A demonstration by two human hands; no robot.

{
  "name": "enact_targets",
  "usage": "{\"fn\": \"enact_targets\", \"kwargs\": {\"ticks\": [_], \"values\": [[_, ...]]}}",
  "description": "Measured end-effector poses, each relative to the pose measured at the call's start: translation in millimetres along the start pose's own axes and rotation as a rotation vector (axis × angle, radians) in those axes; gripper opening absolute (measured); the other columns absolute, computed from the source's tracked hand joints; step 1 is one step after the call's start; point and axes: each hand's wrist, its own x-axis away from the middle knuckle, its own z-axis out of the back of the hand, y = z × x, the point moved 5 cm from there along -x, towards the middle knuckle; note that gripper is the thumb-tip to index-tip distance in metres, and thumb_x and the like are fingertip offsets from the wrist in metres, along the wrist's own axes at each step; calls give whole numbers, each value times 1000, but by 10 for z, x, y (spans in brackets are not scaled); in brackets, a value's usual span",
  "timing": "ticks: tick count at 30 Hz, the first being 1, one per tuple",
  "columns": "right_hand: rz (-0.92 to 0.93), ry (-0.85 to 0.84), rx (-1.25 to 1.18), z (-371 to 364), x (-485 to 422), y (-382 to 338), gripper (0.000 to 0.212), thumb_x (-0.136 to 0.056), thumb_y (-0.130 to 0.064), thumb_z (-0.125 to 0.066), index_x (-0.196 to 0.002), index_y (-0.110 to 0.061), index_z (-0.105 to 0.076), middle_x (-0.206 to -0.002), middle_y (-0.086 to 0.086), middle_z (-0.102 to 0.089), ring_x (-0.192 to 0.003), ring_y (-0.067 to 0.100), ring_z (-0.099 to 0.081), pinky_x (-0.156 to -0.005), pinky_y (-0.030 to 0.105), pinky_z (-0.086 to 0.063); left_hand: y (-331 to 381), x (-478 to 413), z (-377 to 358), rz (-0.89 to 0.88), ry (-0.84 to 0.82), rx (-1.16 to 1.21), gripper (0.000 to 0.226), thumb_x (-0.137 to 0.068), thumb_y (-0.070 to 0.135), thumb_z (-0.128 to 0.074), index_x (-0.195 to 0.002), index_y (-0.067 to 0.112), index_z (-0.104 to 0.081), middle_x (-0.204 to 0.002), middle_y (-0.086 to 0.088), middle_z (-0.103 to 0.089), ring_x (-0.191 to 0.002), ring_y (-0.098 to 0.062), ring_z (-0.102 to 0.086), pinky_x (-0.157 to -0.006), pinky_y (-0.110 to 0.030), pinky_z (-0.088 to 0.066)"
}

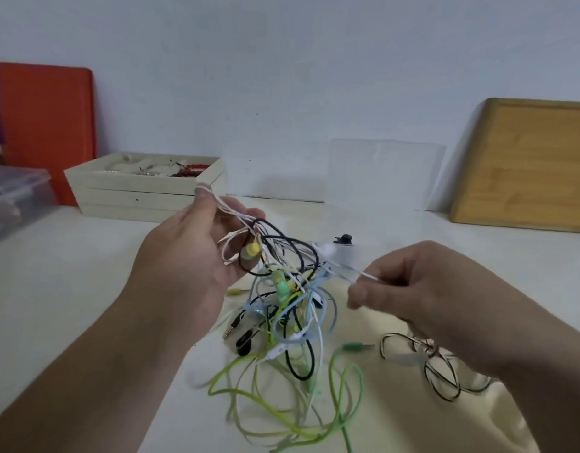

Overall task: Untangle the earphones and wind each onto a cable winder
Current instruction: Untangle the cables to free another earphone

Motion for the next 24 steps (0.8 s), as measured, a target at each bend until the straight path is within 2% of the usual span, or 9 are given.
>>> {"fn": "enact_targets", "kwargs": {"ticks": [2, 5, 7, 10, 13, 15, 17, 20, 24], "values": [[-5, 100, -25, 72, -13, 30, 29, -83, -53, -68, -75, -25, -73, -60, 7, -34, -54, 18, -31, -57, 30, -26, -26, -25, 8, 69, -19, 20, 51, -103, 51, -33, -74, 16, -53, -81, -12, -74, -62, -22, -64, -56, -32, -55], [-9, 222, -228, 108, -44, 91, 47, -73, -57, -68, -73, -10, -61, -69, 16, -34, -61, 23, -35, -65, 40, -27, -66, -41, -26, 132, -135, -46, 61, -95, 67, -28, -65, 18, -47, -66, -6, -59, -57, -21, -50, -58, -30, -44], [22, 292, -405, 108, -83, 128, 46, -67, -50, -68, -76, -6, -66, -69, 13, -53, -65, 26, -49, -68, 44, -34, -79, 13, -98, 148, -321, -129, 62, -85, 75, -43, -62, 18, -48, -66, -5, -48, -57, -20, -44, -51, -29, -41], [82, 260, -764, 60, -118, 79, 24, -75, -25, -67, -76, -2, -70, -84, 17, -73, -79, 28, -69, -74, 43, -50, -69, 95, -118, 4, -462, -413, 31, -73, 47, -71, -67, 18, -65, -74, -3, -57, -64, -17, -48, -59, -29, -42], [104, 190, -1017, 44, -136, -15, 24, -79, -25, -54, -59, -14, -63, -79, 21, -71, -73, 36, -71, -74, 44, -57, -20, 82, -96, -117, -339, -563, 14, -84, 23, -69, -71, 23, -73, -79, 4, -68, -75, -17, -52, -71, -35, -41], [113, 213, -1072, 86, -155, -4, 32, -78, -25, -49, -52, -16, -65, -77, 18, -73, -77, 34, -72, -76, 41, -59, -23, 20, -22, -58, -197, -473, 26, -93, 11, -62, -72, 21, -73, -79, 3, -70, -80, -16, -61, -75, -37, -50], [100, 260, -1102, 129, -162, 31, 31, -76, -26, -49, -54, -15, -67, -75, 15, -74, -80, 32, -72, -81, 42, -55, -55, -26, 32, 85, -133, -222, 22, -97, 7, -54, -81, 11, -67, -86, -8, -70, -83, -24, -67, -78, -43, -59], [21, 356, -1170, 133, -160, 105, 14, -81, -17, -52, -70, -8, -53, -68, 16, -71, -65, 32, -70, -80, 45, -53, -89, -1, -38, 234, -240, 84, 20, -99, 14, -43, -85, 13, -57, -85, -10, -71, -76, -23, -69, -73, -41, -59], [-51, 520, -950, 172, -123, 195, 29, -95, -10, -50, -66, -10, -48, -48, 11, -48, -43, 25, -42, -78, 54, -52, -29, 20, -97, 199, -324, 193, 18, -93, 13, -44, -82, 16, -58, -69, -3, -60, -69, -22, -68, -65, -38, -59]]}}
